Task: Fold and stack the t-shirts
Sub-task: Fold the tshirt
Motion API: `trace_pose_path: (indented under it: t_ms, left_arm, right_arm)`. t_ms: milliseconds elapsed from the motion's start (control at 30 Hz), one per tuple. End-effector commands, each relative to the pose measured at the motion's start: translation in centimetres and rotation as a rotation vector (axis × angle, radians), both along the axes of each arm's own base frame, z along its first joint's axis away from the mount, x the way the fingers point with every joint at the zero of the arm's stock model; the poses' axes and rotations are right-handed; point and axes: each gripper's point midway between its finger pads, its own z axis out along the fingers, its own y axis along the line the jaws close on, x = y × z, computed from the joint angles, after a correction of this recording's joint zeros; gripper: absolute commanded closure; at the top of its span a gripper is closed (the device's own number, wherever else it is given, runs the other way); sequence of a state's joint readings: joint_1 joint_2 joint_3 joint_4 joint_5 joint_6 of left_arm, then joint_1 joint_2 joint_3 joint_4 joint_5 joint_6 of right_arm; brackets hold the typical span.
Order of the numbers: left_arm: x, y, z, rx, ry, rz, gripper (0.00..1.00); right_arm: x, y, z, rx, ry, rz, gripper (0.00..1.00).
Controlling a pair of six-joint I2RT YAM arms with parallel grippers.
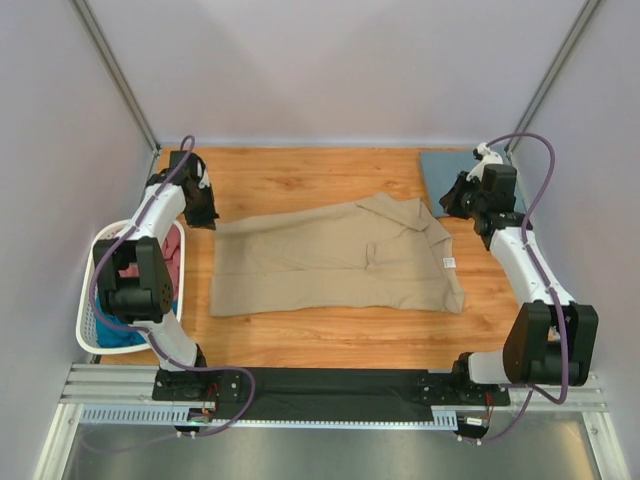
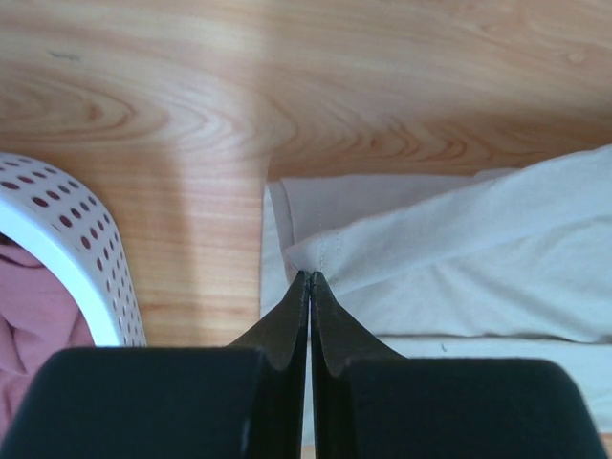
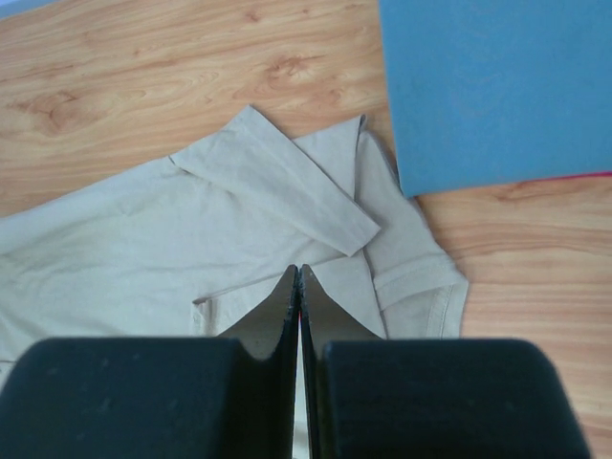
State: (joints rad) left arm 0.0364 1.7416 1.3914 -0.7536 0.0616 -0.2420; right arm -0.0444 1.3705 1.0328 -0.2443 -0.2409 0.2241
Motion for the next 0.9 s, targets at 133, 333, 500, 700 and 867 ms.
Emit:
trace_pose_path:
  t_ms: [133, 333, 500, 700, 867]
  left_arm:
    - [0.0, -0.5, -0.5, -0.020, -0.002, 0.005, 1.00]
    - [-0.2, -0.1, -1.0, 0.004, 0.022, 0.014, 1.00]
    - [0.0, -0.3, -1.1, -0.010, 0.024, 0.019, 1.00]
    - [0.1, -0.3, -1.2, 0.000, 0.033, 0.016, 1.00]
    - [0.2, 0.0, -1.2, 0.009, 0.037, 0.020, 1.00]
  right_arm:
    - [2.2, 0.5, -2.4, 0.092, 0.091, -0.043, 0.77]
    - [5.9, -0.4, -7.9, 0.068, 0.274, -0.107, 0.66]
    - [6.5, -1.0, -10.8, 0.078, 0.360, -0.172, 0.65]
    - [6.0, -0.7, -14.2, 0.145, 0.432, -0.248, 0.63]
    - [5.5, -0.9, -15.4, 0.172, 0.457, -0.307, 0.63]
